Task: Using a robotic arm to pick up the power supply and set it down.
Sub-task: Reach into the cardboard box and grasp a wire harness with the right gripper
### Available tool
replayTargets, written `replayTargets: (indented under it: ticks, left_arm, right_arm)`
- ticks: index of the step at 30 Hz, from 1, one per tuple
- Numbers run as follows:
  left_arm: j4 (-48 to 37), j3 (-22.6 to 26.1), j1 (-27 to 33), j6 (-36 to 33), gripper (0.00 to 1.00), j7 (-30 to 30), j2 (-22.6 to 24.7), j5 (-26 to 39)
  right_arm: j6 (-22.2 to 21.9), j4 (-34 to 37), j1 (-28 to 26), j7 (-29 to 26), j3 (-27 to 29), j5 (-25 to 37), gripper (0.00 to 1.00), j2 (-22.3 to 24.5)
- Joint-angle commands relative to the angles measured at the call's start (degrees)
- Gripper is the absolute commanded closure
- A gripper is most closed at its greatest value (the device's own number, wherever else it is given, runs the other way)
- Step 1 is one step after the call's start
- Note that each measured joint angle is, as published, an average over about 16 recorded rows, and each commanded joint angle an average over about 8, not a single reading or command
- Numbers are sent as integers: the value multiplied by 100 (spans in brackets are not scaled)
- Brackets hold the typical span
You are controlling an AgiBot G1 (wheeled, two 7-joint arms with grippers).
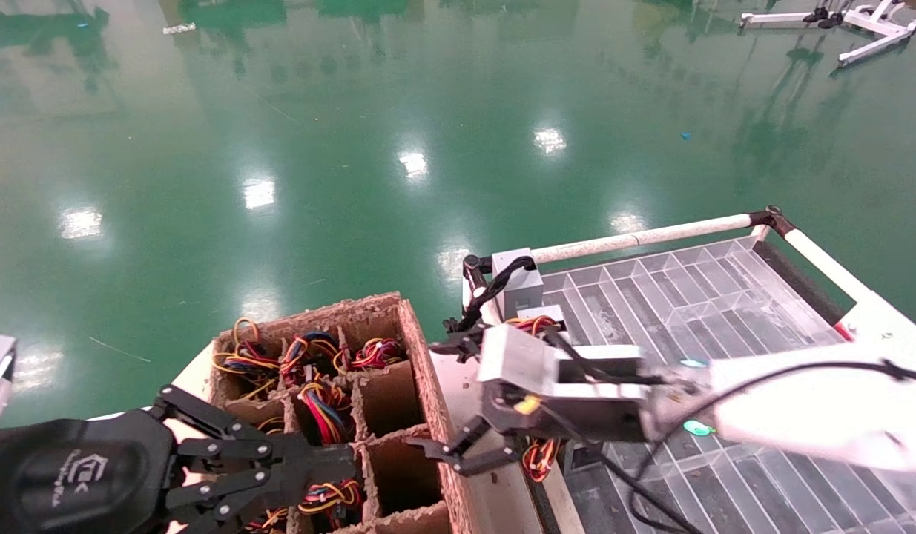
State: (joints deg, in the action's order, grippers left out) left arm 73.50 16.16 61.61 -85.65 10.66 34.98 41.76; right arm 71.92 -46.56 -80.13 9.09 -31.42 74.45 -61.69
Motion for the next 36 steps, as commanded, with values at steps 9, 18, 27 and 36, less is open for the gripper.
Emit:
replayTargets:
  ticks: [9,18,27,36]
  left_arm:
    - [0,4,1,2,100,-2,-2,-3]
    - [0,8,2,4,76,-4,-3,-6]
    - [0,12,3,5,0,-6,-5,-8]
    - [0,15,3,7,0,-8,-6,-11]
  right_arm:
    - [-142,1223,-691,1136,-313,562,99,-843]
    - [-524,2268,-1178,1884,-468,852,100,-1446]
    - [-881,2633,-1305,2173,-677,637,100,-1645]
    - [-1286,2454,-1201,2010,-1177,276,100,-1672]
